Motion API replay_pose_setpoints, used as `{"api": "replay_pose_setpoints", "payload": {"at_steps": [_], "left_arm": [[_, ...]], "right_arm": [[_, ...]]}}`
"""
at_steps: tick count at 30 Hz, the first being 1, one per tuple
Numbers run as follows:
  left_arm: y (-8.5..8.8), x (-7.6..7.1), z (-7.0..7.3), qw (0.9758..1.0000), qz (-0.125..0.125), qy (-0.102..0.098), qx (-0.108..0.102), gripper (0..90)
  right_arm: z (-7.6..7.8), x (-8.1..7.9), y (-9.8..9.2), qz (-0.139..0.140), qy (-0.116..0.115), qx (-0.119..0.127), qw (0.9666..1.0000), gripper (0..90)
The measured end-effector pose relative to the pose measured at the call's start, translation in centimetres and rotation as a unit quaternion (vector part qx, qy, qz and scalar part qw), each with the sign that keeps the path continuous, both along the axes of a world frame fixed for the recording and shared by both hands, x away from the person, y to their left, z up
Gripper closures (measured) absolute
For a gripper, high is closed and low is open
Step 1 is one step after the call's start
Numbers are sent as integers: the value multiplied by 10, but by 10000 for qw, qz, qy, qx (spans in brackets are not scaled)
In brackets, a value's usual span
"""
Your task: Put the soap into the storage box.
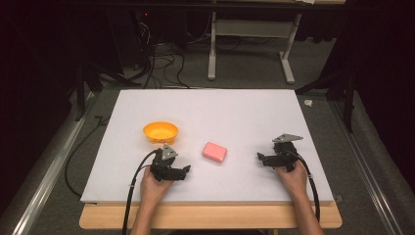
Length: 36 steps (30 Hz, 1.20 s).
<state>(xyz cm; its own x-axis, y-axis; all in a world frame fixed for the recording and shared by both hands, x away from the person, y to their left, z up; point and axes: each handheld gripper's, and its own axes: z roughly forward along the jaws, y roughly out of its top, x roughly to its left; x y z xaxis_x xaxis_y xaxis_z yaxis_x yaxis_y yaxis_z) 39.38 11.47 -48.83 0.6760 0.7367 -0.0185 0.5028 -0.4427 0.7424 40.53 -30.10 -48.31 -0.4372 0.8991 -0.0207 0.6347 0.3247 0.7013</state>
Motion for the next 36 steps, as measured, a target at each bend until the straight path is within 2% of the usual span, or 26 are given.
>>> {"api": "replay_pose_setpoints", "payload": {"at_steps": [27,31,35,36], "left_arm": [[-1,1,1,10000,28,48,23,194],[-4,0,2,9999,93,28,44,166],[-6,-4,7,9999,104,-87,-29,160],[-6,-6,10,9998,91,-102,-121,159]], "right_arm": [[0,0,0,1,-1,1,10000,157],[0,0,0,2,-1,1,10000,157],[0,0,0,3,-1,0,10000,157],[0,0,0,3,-1,1,10000,157]]}}
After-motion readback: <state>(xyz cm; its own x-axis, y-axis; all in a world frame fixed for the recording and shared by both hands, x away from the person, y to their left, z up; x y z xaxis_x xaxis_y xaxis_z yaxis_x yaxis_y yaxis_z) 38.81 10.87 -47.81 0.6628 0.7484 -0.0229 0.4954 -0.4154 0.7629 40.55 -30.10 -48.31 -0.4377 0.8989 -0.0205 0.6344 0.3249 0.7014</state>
